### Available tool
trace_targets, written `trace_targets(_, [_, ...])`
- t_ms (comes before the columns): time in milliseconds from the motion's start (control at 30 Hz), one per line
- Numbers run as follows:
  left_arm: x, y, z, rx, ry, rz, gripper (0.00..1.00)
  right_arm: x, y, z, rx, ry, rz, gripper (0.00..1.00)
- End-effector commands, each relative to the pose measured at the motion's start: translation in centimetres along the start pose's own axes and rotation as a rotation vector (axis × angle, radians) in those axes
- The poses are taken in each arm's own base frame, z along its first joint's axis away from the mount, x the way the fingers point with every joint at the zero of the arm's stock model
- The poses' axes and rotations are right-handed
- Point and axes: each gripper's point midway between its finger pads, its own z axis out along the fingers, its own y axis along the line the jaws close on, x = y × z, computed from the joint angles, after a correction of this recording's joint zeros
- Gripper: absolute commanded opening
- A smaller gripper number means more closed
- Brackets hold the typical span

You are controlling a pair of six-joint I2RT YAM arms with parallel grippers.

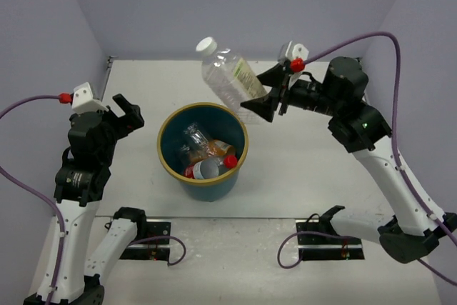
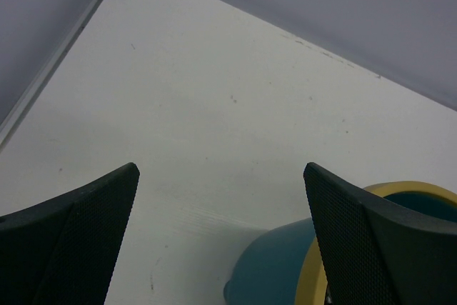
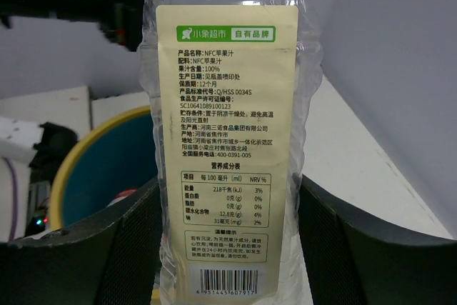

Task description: Put the plastic bottles in the bin

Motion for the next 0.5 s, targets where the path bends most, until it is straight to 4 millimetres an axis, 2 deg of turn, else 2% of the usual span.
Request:
trace_targets(0, [-0.3,-0.4,0.7,0.021,-0.024,0.015,1.0,3.0,2.6,4.2,-0.153,0.076,-0.111,0.17])
trace_targets(100, [-0.4,0.1,0.8,-0.007,-0.036,0.005,1.0,5.2,3.7,6.8,-0.18,0.158,-0.143,0.19])
trace_targets(167, [-0.4,0.6,0.7,-0.026,-0.05,0.0,1.0,7.8,3.6,8.6,-0.159,0.244,-0.177,0.22])
trace_targets(300, [-0.7,1.5,0.5,-0.075,-0.072,-0.007,1.0,10.5,3.4,9.9,-0.162,0.313,-0.156,0.31])
trace_targets(400, [-1.0,2.3,0.3,-0.113,-0.093,-0.015,1.0,10.9,3.7,9.7,-0.171,0.317,-0.154,0.44])
trace_targets(433, [-1.0,2.4,0.2,-0.12,-0.097,-0.017,1.0,11.1,3.8,9.5,-0.172,0.32,-0.156,0.57])
trace_targets(467, [-1.0,2.5,0.2,-0.122,-0.1,-0.019,1.0,11.3,3.9,9.2,-0.17,0.323,-0.149,0.74])
